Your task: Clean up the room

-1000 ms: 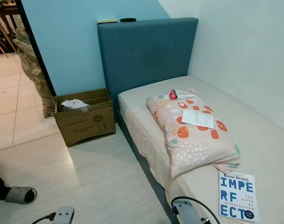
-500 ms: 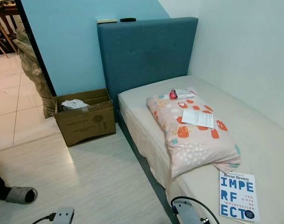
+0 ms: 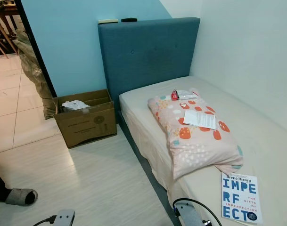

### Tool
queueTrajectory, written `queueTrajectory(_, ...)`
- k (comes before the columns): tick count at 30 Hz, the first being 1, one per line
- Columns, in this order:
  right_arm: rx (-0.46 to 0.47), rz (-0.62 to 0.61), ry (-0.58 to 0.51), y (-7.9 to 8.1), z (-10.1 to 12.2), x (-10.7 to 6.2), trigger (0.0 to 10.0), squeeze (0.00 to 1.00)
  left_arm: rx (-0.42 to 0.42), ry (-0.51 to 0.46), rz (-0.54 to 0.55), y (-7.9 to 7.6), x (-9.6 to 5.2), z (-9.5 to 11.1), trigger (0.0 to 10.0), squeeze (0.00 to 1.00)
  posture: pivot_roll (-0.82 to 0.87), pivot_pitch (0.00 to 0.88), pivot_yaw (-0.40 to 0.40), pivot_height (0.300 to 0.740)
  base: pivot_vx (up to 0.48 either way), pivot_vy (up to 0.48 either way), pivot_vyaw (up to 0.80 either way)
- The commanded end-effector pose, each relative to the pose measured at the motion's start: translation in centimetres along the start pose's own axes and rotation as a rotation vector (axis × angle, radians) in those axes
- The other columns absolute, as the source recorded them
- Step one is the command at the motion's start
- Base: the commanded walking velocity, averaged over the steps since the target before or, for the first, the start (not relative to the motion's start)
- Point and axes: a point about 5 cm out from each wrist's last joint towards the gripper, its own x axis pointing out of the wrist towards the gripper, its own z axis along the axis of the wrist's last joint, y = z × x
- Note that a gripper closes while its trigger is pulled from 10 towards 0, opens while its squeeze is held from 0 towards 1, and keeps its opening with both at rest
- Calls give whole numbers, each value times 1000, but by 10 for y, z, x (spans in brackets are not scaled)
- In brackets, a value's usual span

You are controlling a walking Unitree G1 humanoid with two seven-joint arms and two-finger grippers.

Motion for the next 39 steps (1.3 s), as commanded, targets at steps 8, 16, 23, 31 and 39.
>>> queueTrajectory(8, 22, 10, 0, 3, -3, 0, 10000, 0, 5, 11, 9, 5, -1, -3, 10000, 0, 35, 0, -63, 726, 0, 0, 0)
queueTrajectory(16, 23, 9, 3, 3, -4, 0, 10000, 0, 10, 15, 7, 5, -1, -5, 10000, 0, 38, 0, -59, 726, 0, 0, 0)
queueTrajectory(23, 30, 11, 6, 4, -6, 0, 10000, 0, 13, 21, 4, 5, -2, -7, 10000, 0, 30, 0, -58, 726, 0, 0, 0)
queueTrajectory(31, 35, 18, 6, 6, -6, 0, 10000, 0, 18, 25, 2, 5, -2, -8, 10000, 0, 24, 0, -54, 726, 0, 0, 0)
queueTrajectory(39, 38, 20, 7, 5, -5, 0, 10000, 0, 17, 24, 2, 5, -2, -8, 10000, 0, 21, 0, -55, 726, 0, 0, 0)
